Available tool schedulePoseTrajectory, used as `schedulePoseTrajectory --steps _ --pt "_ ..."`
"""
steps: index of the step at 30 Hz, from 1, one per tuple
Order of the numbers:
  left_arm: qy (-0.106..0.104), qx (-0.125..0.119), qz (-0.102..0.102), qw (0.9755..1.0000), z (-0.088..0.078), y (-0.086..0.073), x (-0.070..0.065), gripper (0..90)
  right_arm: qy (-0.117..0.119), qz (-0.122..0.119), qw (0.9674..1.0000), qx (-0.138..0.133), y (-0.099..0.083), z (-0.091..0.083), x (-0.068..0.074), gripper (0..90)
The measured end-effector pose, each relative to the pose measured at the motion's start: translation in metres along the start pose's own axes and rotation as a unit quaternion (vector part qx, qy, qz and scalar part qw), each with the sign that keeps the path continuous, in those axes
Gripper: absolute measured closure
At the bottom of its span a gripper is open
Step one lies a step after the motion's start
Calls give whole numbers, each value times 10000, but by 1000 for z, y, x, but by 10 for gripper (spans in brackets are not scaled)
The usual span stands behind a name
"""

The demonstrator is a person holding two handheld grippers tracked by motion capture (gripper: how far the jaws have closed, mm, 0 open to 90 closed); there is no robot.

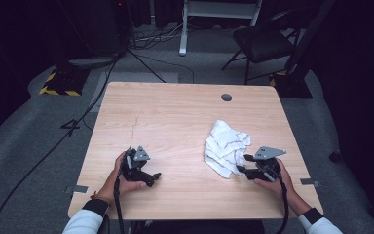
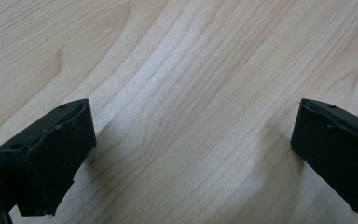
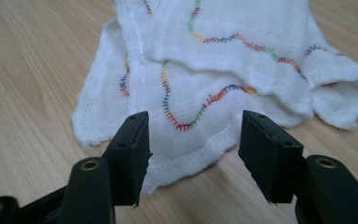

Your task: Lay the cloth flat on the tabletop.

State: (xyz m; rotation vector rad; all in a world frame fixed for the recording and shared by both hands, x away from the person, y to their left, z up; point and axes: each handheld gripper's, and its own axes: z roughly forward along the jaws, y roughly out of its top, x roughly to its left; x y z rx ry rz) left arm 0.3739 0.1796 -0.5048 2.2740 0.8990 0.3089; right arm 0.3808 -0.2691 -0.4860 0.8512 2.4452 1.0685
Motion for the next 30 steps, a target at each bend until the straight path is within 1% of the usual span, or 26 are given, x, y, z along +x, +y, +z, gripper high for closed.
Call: schedulePoseTrajectory --steps 2,3,4,6,9,11,12,13,14,15,16,17,18,19,20,21,22,23,24,25,27,28,29,30 --pt "16 7 20 10000 4 5 -1 1 25 -126 9999 46 -3 4 3 458" --pt "16 7 20 10000 4 5 -1 1 25 -126 9999 46 -3 4 3 458" --pt "20 20 -5 10000 7 8 -3 1 96 -92 9998 138 -5 8 3 460" --pt "71 43 -64 9999 9 12 -4 1 140 -48 9998 103 -7 8 2 478" --pt "110 183 -72 9997 13 20 -6 2 191 -69 9997 147 -8 6 0 529" --pt "83 165 -85 9998 15 22 -8 12 221 -59 9996 163 -9 5 -2 539" --pt "76 175 -44 9998 17 25 -9 24 194 -18 9996 184 -11 2 -6 532" --pt "26 194 -1 9998 20 31 -13 45 146 33 9997 202 -12 1 -8 509" --pt "11 174 44 9998 21 34 -15 79 87 80 9997 225 -14 -1 -12 498" --pt "11 174 44 9998 21 34 -15 137 39 131 9996 238 -15 -3 -15 491" --pt "-183 120 164 9996 24 41 -20 211 -60 137 9995 278 -17 -5 -18 485" --pt "-311 121 170 9993 26 45 -23 215 -198 131 9992 323 -18 -8 -21 470" --pt "-370 84 213 9991 29 49 -26 165 -346 150 9986 364 -19 -10 -24 461" --pt "-404 33 285 9988 30 54 -29 158 -439 217 9980 391 -21 -12 -29 461" --pt "-425 -20 360 9984 32 60 -33 196 -506 350 9973 407 -23 -14 -33 456" --pt "-425 -20 360 9984 32 60 -33 203 -506 350 9973 407 -23 -14 -33 456" --pt "-414 -101 465 9980 34 66 -37 203 -553 476 9965 405 -25 -16 -37 439" --pt "-433 -193 619 9970 39 79 -46 174 -655 628 9950 415 -28 -18 -43 419" --pt "-518 -242 687 9960 41 86 -50 180 -709 715 9940 419 -29 -18 -45 425" --pt "-556 -347 744 9951 44 93 -55 191 -780 775 9930 433 -29 -19 -47 428" --pt "-676 -457 887 9927 50 107 -65 200 -903 841 9913 461 -30 -20 -49 435" --pt "-676 -457 887 9927 50 107 -65 201 -882 842 9915 461 -30 -20 -49 439" --pt "-740 -552 981 9909 56 120 -75 202 -891 830 9915 466 -30 -20 -49 438" --pt "-774 -560 1045 9899 60 126 -80 203 -890 829 9915 465 -30 -20 -49 438"
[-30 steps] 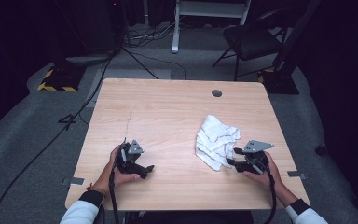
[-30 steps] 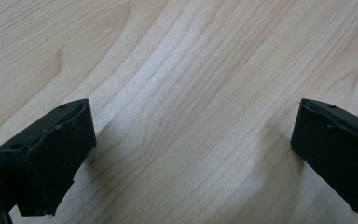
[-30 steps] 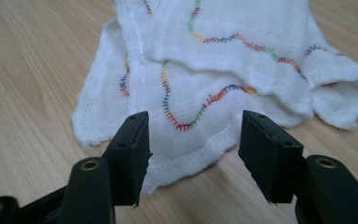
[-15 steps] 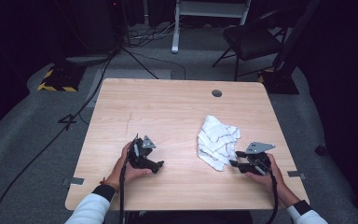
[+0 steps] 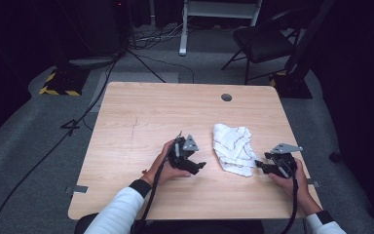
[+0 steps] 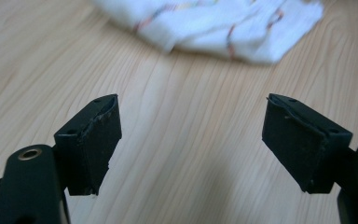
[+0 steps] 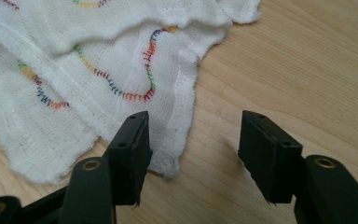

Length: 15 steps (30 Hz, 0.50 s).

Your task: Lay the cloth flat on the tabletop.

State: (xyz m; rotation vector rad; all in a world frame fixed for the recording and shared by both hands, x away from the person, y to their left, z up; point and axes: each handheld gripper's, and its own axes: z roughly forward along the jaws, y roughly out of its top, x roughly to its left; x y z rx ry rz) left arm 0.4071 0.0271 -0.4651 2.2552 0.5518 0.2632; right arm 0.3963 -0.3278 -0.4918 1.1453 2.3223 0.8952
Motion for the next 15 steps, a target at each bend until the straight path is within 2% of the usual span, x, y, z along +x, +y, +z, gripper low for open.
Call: schedulePoseTrajectory --steps 2,3,4,5,6,8,9,10,12,15 --pt "-39 -44 22 10000 5 5 -3 208 36 19 10000 -21 0 1 -1 431" --pt "-13 -68 192 9998 16 14 -8 219 56 33 10000 -26 -1 1 -2 427" --pt "-1 -43 278 9996 21 18 -10 222 70 42 10000 -35 -1 1 -3 428" --pt "-1 -43 278 9996 21 18 -10 223 100 76 9999 -48 -2 1 -3 427" --pt "-19 -67 242 9997 31 23 -8 228 117 101 9999 -56 -2 1 -4 428" --pt "0 -90 243 9997 35 26 -7 256 138 114 9998 -54 -2 1 -4 434" --pt "55 -92 266 9996 40 27 -4 278 157 131 9998 -56 -2 1 -4 438" --pt "150 -23 201 9997 49 29 2 299 166 129 9998 -59 -2 1 -4 445" --pt "154 -30 173 9997 53 29 5 359 206 132 9997 -67 -2 1 -4 467" --pt "312 54 494 9983 61 31 14 536 246 63 9997 -62 -2 1 -3 513"
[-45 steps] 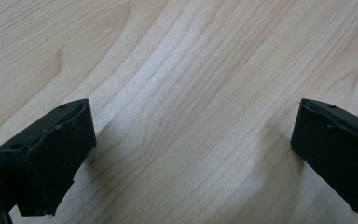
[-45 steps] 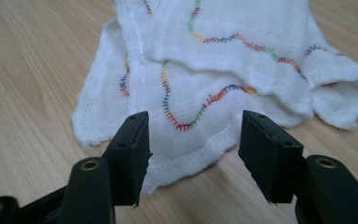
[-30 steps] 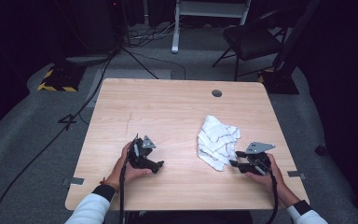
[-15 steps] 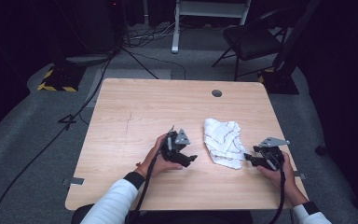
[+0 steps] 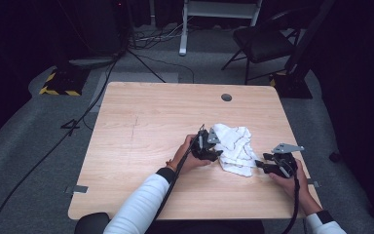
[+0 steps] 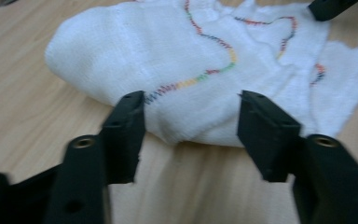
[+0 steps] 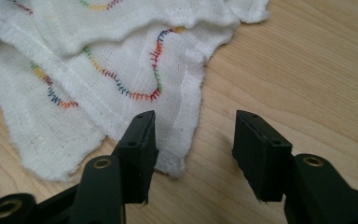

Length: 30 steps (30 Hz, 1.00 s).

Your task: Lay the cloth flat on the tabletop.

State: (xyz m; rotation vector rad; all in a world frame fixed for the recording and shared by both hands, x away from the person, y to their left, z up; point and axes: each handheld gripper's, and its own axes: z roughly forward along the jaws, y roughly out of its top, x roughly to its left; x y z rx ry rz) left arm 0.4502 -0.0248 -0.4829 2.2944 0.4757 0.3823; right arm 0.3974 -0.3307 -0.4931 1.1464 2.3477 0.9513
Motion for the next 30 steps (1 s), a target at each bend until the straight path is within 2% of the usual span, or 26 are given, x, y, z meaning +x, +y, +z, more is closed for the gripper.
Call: schedulePoseTrajectory --steps 2,5,7,9,12,13,15,16,17,20,23,26,28,30 --pt "44 62 124 9999 1 -1 3 660 34 -49 10000 14 1 0 1 550" --pt "66 64 114 9999 -1 -4 8 791 137 -96 9999 22 1 -1 1 628" --pt "-30 33 38 10000 -4 -8 11 844 217 -149 9997 18 1 -1 3 686" --pt "-15 51 49 10000 -6 -9 12 855 220 -200 9996 33 1 -1 4 705" --pt "-40 156 116 9998 -19 -16 15 860 188 -349 9992 48 2 -2 7 802" --pt "-40 156 116 9998 -19 -16 15 861 188 -349 9992 48 2 -2 7 802" --pt "-113 186 116 9997 -33 -25 15 861 98 -400 9992 15 2 -2 8 851" --pt "-113 186 116 9997 -33 -25 15 862 54 -442 9990 29 3 -2 9 857" --pt "-234 253 135 9993 -41 -33 13 861 43 -499 9987 41 4 -1 11 862" --pt "-382 253 47 9989 -58 -46 9 861 44 -699 9975 93 7 1 18 866" --pt "-380 287 25 9989 -74 -57 3 861 49 -853 9963 102 12 2 23 867" --pt "-338 281 -68 9990 -88 -70 -5 854 5 -861 9963 60 17 3 26 864" --pt "-353 269 -100 9990 -92 -74 -7 850 11 -852 9963 66 18 3 26 861" --pt "-263 290 -136 9991 -100 -84 -14 775 -62 -858 9962 92 21 8 26 853"
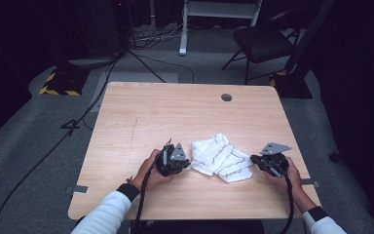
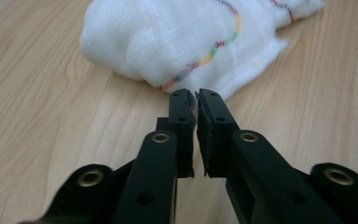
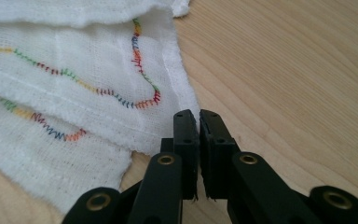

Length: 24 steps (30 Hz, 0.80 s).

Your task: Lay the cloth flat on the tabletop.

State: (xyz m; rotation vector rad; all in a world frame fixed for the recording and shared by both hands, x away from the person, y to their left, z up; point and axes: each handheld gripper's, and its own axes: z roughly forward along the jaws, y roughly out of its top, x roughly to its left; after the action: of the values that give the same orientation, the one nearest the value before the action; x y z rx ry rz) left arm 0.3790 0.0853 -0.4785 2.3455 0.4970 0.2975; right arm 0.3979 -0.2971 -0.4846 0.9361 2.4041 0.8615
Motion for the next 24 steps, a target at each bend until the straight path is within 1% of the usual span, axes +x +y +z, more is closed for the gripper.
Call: schedulePoseTrajectory --steps 1,3,4,5,6,7,8,9,10,12,14,15,16,18,19,20,22,23,24 --pt "-12 -54 -16 10000 -2 -2 -2 745 -23 11 10000 14 1 2 0 839" --pt "49 -115 -25 9999 -3 -1 -7 630 -82 25 10000 42 2 5 0 818" --pt "-7 -213 -39 9998 -3 0 -10 582 -109 25 9999 42 2 6 0 801" --pt "-7 -213 -39 9998 -3 0 -10 524 -120 45 9999 48 3 6 -1 780" --pt "-44 -310 -55 9995 -1 6 -15 459 -117 105 9999 17 3 5 -1 771" --pt "-152 -348 -50 9993 2 9 -18 423 -143 116 9998 3 3 4 -1 754" --pt "-152 -348 -50 9993 2 9 -18 396 -143 116 9998 3 3 4 -1 754" --pt "-189 -342 128 9992 9 16 -27 361 -198 193 9996 -86 3 1 -2 711" --pt "-207 -317 236 9990 13 19 -31 329 -172 252 9995 -102 3 0 -3 695" --pt "-316 -345 385 9982 20 26 -38 293 -83 341 9993 -102 2 0 -5 636" --pt "-325 -303 541 9975 28 31 -44 276 -35 398 9992 -24 1 3 -4 592" --pt "-325 -303 541 9975 28 31 -44 269 -8 381 9993 11 0 4 -4 577" --pt "-298 -275 665 9970 35 36 -47 267 -29 378 9993 22 0 5 -3 560" --pt "-263 -215 724 9968 44 40 -49 267 -47 383 9993 -12 -1 6 -3 549" --pt "-281 -218 706 9969 48 41 -49 268 -44 416 9991 -30 -2 6 -3 535" --pt "-304 -202 699 9969 51 43 -49 282 -41 452 9990 -59 -3 7 -4 527" --pt "-271 -102 779 9965 57 45 -48 351 37 560 9984 -78 -5 7 -6 527" --pt "-271 -102 779 9965 57 45 -48 375 77 598 9982 -70 -5 6 -7 545" --pt "-179 -65 732 9971 61 45 -47 425 148 578 9982 -71 -6 6 -7 586"
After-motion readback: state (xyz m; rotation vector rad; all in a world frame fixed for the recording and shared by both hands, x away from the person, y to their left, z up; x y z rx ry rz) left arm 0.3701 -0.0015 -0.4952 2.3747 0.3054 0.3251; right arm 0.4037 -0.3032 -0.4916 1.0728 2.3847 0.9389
